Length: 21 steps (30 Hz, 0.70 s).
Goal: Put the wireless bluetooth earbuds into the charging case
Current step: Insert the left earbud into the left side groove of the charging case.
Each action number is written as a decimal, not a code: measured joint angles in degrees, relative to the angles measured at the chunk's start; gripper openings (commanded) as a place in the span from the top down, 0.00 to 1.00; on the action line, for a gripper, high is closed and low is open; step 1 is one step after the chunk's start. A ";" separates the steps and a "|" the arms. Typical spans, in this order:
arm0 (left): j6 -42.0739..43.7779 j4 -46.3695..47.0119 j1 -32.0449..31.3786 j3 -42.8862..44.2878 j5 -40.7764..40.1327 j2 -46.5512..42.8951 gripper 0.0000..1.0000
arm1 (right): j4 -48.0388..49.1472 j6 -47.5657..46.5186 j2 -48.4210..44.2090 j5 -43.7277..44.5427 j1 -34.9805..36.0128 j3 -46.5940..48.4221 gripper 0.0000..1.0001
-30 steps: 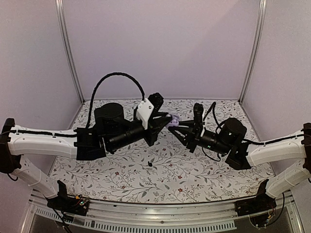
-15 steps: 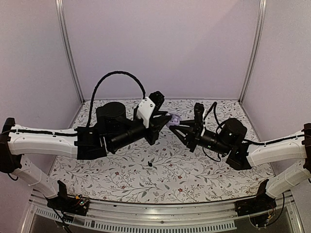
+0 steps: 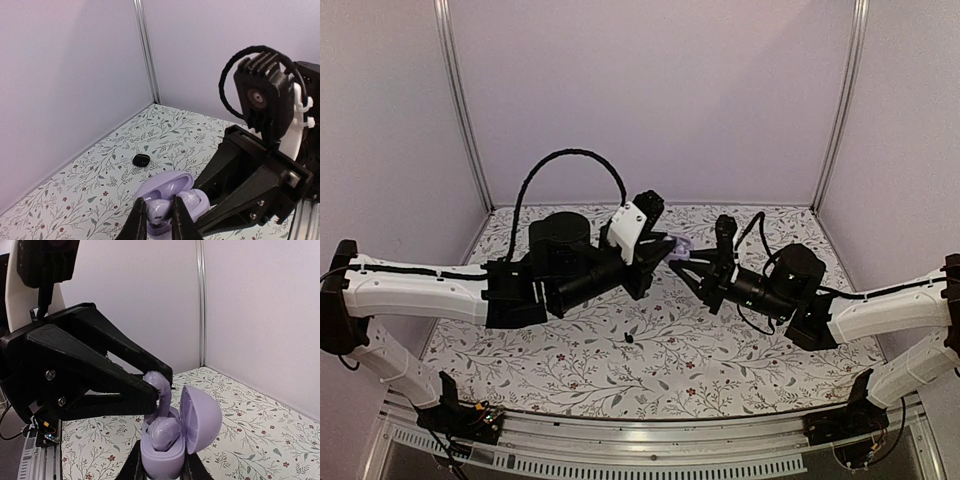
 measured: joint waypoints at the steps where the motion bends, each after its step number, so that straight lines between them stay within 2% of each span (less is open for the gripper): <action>1: -0.07 -0.11 0.00 0.02 0.09 0.02 0.95 | -0.11 -0.24 0.00 0.02 0.00 0.00 1.00; 21: -1.29 0.98 0.15 -1.49 7.58 -2.80 1.00 | 5.05 -7.32 -1.11 -3.52 0.15 -2.34 1.00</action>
